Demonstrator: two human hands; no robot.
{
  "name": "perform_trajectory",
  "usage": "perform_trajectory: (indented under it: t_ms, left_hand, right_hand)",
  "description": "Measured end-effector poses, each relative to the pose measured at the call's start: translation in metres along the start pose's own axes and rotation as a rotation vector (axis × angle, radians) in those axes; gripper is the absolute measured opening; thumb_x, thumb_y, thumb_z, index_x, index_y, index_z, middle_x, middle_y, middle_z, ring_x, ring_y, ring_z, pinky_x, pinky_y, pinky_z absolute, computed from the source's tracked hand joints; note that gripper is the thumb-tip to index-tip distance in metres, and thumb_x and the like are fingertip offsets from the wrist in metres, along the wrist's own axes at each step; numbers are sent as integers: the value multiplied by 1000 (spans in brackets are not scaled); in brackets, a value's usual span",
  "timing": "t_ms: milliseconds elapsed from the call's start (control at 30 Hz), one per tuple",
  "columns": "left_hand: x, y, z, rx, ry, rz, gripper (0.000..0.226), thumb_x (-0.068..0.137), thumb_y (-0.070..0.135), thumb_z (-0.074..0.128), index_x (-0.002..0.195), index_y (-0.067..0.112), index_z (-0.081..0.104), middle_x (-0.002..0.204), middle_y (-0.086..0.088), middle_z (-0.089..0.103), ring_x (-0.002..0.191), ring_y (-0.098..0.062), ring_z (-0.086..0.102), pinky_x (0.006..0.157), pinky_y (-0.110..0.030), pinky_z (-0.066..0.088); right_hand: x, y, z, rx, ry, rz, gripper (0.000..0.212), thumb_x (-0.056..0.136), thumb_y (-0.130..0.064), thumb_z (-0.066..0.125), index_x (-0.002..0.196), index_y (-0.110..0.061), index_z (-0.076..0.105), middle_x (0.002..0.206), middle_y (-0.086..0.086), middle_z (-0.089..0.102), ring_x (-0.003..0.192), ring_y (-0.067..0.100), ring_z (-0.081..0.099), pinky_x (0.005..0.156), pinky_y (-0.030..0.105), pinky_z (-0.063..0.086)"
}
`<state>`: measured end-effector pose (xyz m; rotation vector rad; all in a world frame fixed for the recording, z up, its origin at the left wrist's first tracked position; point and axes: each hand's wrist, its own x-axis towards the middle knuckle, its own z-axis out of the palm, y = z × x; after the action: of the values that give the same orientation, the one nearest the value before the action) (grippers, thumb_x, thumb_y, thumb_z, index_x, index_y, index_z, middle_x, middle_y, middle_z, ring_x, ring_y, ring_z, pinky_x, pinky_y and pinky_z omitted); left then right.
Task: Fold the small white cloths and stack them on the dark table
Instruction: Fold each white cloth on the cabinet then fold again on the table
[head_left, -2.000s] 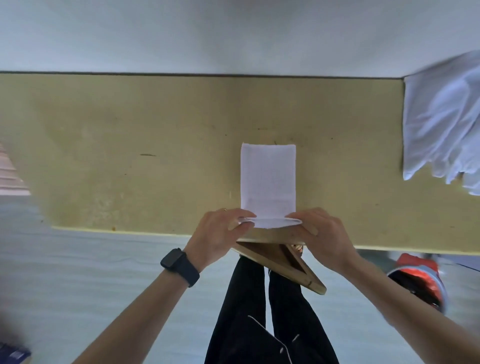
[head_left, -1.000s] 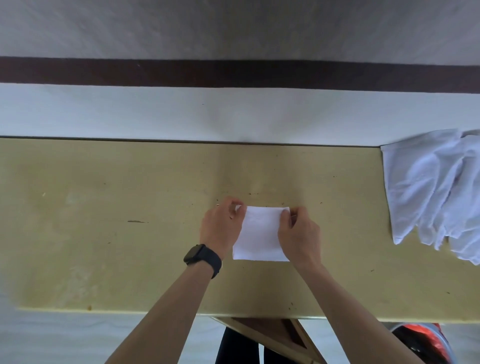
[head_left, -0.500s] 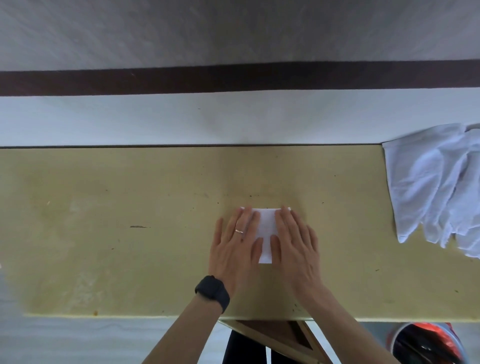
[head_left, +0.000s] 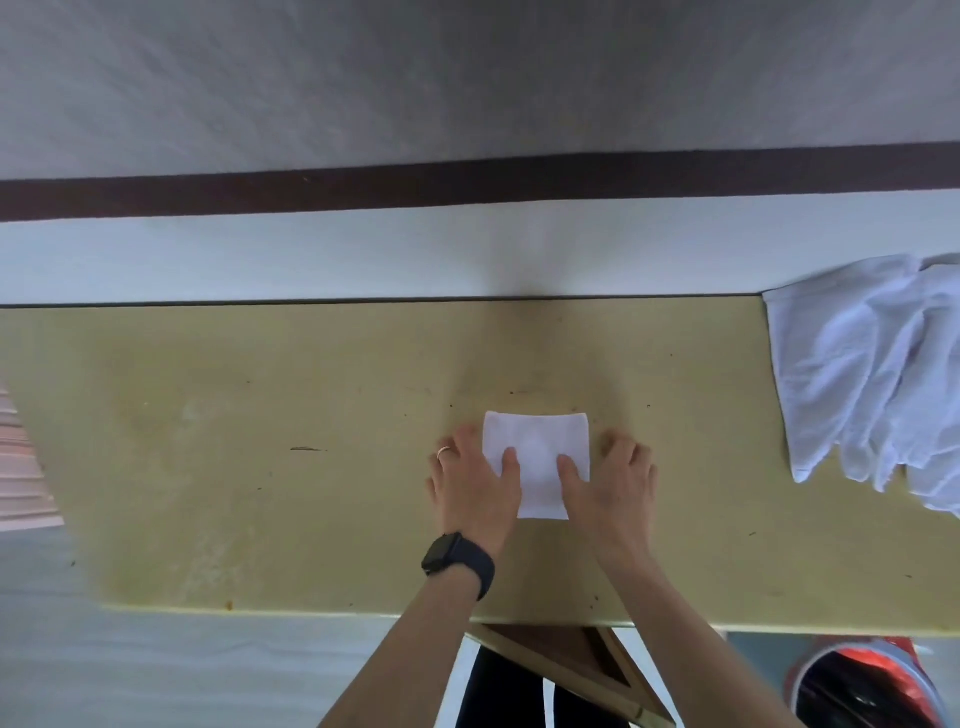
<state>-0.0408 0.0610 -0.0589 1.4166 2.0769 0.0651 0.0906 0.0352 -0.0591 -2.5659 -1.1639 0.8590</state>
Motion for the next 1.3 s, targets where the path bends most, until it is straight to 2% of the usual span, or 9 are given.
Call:
perform_trajectory:
  t_ms: [200, 300, 467, 567, 700, 833, 933, 1033, 1300]
  left_hand:
    - [6, 23, -2, -203, -127, -354, 30, 88, 35, 62, 106, 18, 46, 109, -3, 61, 109, -28, 53, 96, -41, 40]
    - [12, 22, -6, -310, -199, -419, 25, 77, 37, 64, 95, 20, 59, 97, -1, 66, 97, -28, 61, 90, -44, 50]
    - [3, 19, -25, -644, -245, -391, 22, 84, 20, 69, 102, 19, 56, 101, 1, 62, 87, -17, 58, 70, -29, 44]
    - [-18, 17, -54, -782, -286, -242, 27, 83, 19, 74, 107, 17, 62, 103, -1, 67, 92, -19, 63, 73, -27, 48]
    - [-58, 9, -114, -910, -241, -81, 14, 88, 24, 72, 101, 19, 74, 101, -7, 74, 101, -31, 67, 85, -39, 54]
    - [-115, -5, -176, -1015, -22, 54, 20, 95, 34, 64, 99, 18, 75, 100, -9, 74, 96, -30, 68, 87, -46, 54]
    - [-174, -20, -215, -985, 250, 102, 39, 92, 49, 58, 79, 13, 63, 73, -12, 57, 68, -18, 51, 64, -35, 42]
    - [-236, -42, -245, -927, 537, 44, 44, 97, 48, 53, 69, 16, 43, 62, 7, 36, 59, -12, 34, 54, -22, 27]
    - [-412, -182, -259, -892, 1069, -326, 45, 99, 50, 45, 77, 11, 45, 61, 8, 38, 55, -10, 31, 51, -24, 26]
  right_hand:
    - [15, -24, -6, 225, -196, 262, 33, 81, -24, 65, 108, -15, 48, 103, 2, 59, 91, 23, 58, 70, 37, 51]
    - [18, -28, -13, 233, -264, 285, 20, 81, -19, 62, 100, -15, 58, 84, -4, 59, 69, 12, 54, 52, 26, 40]
    - [6, -22, -27, 370, -262, 135, 8, 85, -24, 63, 93, -22, 61, 87, -8, 64, 74, 6, 57, 56, 24, 40]
    - [-9, -24, -48, 545, -274, 51, 8, 89, -26, 64, 97, -23, 64, 89, -7, 68, 82, 13, 64, 63, 25, 45]
    - [-34, -44, -95, 613, -260, -196, 8, 92, -24, 65, 98, -28, 64, 88, -10, 71, 81, 8, 65, 66, 24, 49]
    - [-78, -82, -144, 612, -318, -499, 6, 97, -25, 59, 97, -27, 64, 87, -10, 69, 72, -1, 61, 60, 14, 46]
    - [-126, -112, -167, 576, -326, -720, 8, 98, -28, 56, 92, -27, 61, 80, -14, 64, 69, -3, 57, 57, 13, 43]
    - [-188, -132, -173, 528, -347, -899, 14, 98, -37, 53, 89, -26, 54, 73, -10, 59, 67, 4, 53, 57, 20, 40]
    - [-400, -139, -118, 422, -709, -1250, 20, 101, -35, 49, 85, -22, 45, 63, -2, 52, 55, 8, 45, 52, 23, 34]
